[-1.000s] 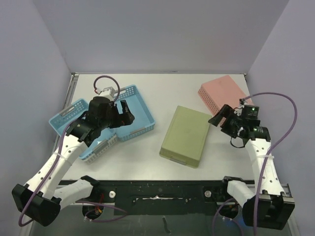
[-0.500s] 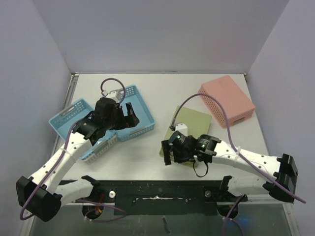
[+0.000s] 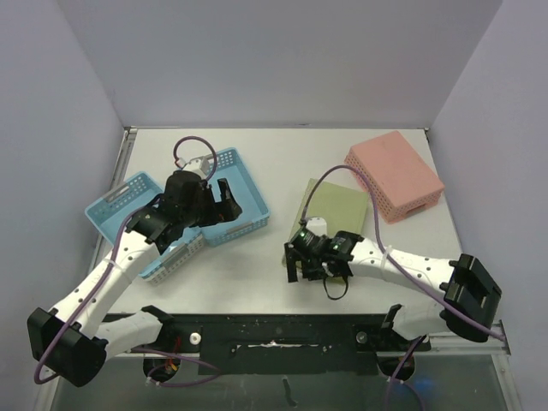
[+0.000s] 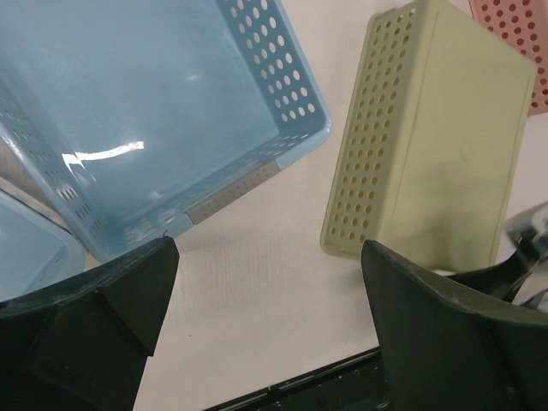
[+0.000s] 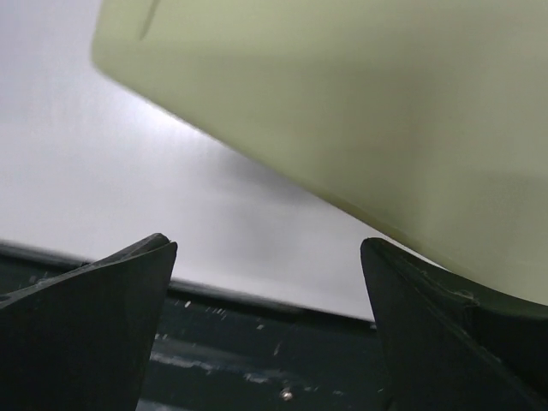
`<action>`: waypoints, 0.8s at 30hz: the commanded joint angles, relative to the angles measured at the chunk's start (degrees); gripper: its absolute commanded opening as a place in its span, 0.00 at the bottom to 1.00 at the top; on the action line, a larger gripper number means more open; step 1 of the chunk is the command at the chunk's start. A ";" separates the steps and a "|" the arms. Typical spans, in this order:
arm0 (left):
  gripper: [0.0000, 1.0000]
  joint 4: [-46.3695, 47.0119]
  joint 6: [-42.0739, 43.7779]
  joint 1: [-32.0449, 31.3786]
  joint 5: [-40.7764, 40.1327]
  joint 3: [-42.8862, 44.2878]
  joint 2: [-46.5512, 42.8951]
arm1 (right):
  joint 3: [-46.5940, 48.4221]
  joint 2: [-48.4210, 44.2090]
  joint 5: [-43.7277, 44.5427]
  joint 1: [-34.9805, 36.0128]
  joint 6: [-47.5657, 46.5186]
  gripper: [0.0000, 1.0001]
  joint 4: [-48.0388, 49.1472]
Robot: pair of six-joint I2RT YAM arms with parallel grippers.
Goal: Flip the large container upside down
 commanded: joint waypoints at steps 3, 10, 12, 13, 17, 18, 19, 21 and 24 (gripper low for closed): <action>0.90 1.87 0.14 0.11 0.04 0.18 -2.02 | 0.81 -3.75 1.30 -18.22 -13.14 0.95 3.83; 0.90 0.61 0.50 0.15 -0.59 0.04 -3.47 | 6.63 0.47 3.39 -33.77 -17.42 0.95 2.70; 0.90 0.45 0.42 0.17 -0.48 -0.16 -3.71 | 8.88 1.52 3.81 -34.98 -16.69 0.95 1.82; 0.90 0.43 0.37 0.15 -0.46 -0.25 -3.73 | 9.85 1.70 3.46 -34.51 -16.61 0.95 1.93; 0.90 0.29 0.24 0.11 -0.54 -0.60 -4.27 | 12.15 1.36 2.51 -26.23 -16.85 0.95 5.16; 0.90 0.26 0.24 0.10 -0.59 -0.60 -4.27 | 13.12 1.93 2.55 -23.88 -16.04 0.95 5.48; 0.90 0.19 0.24 0.10 -0.76 -0.60 -4.36 | 14.16 2.95 2.53 -21.50 -15.29 0.95 5.55; 0.90 0.00 0.20 0.13 -1.11 -0.67 -4.52 | 16.47 5.72 2.84 -18.02 -13.70 0.95 5.74; 0.90 0.06 -0.17 0.15 -1.28 -0.91 -4.77 | 20.31 11.37 2.36 -15.04 -13.15 0.95 6.70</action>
